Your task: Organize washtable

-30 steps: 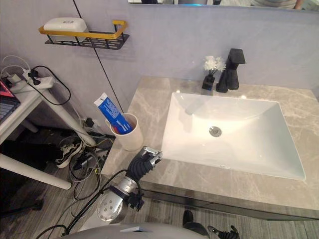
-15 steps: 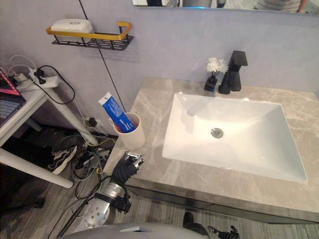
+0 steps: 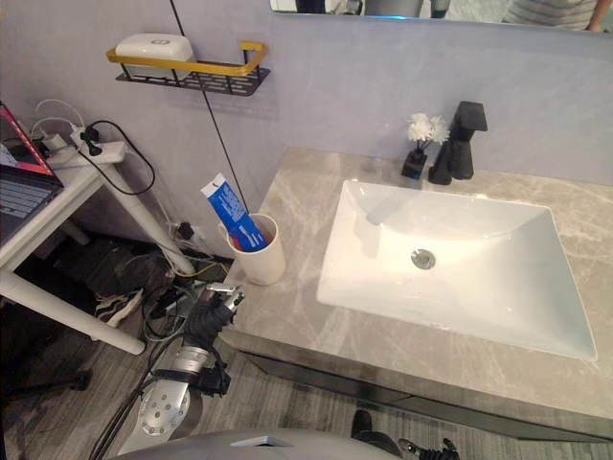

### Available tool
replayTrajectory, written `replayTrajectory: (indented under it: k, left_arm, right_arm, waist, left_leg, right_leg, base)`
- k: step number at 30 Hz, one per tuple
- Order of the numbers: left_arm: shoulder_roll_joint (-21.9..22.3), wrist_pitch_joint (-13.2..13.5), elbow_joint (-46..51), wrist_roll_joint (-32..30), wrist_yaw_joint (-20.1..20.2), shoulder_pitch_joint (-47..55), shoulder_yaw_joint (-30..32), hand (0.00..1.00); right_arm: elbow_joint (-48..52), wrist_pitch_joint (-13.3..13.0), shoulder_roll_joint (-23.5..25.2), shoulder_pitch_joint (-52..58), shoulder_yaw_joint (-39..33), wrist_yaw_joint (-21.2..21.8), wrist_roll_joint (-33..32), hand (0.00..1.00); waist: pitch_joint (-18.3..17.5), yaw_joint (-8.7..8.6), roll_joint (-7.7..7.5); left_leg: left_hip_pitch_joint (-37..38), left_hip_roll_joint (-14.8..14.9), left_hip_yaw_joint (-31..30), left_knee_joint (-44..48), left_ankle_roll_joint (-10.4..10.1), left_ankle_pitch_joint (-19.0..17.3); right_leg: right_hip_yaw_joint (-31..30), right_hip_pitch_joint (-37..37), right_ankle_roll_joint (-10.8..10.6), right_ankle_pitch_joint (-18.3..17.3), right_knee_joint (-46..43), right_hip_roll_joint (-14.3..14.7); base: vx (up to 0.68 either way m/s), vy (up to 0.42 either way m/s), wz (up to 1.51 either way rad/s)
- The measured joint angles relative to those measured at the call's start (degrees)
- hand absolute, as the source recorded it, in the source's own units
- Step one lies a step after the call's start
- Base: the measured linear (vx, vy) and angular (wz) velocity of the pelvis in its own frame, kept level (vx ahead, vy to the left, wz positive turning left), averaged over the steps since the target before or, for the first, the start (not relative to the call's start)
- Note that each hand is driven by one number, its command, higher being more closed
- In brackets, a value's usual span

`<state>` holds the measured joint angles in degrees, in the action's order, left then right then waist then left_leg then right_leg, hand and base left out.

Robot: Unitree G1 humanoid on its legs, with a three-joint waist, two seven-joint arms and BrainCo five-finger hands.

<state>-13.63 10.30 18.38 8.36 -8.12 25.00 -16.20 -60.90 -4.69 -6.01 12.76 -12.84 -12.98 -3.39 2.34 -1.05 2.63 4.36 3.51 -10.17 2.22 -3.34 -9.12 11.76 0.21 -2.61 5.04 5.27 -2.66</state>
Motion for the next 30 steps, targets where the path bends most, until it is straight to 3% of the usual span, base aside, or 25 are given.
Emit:
replayTrajectory:
  k: [15,30]
  left_arm:
    - [0.5,0.0,-0.2,-3.1,-1.5,-2.7,0.5,1.00]
    - [0.6,-0.2,-0.2,-4.7,-2.1,-5.2,-1.1,1.00]
  right_arm:
    - [0.0,0.0,0.0,0.0,0.1,0.5,0.0,0.00]
    - [0.2,0.0,0.0,0.0,-0.3,0.5,0.0,0.00]
  waist:
    - [0.1,-0.06,-0.41]
    - [-0.2,-0.17,0.29]
  left_leg:
    - [0.2,0.0,0.8,0.1,0.0,0.0]
    - [0.1,0.0,2.3,-0.2,0.1,-0.1]
  right_leg:
    - [-1.4,-0.2,0.0,0.1,0.2,0.2]
    - [-2.9,-1.3,0.0,0.3,0.3,0.3]
  base:
    - [0.00,0.002,-0.02]
    - [0.00,0.002,-0.04]
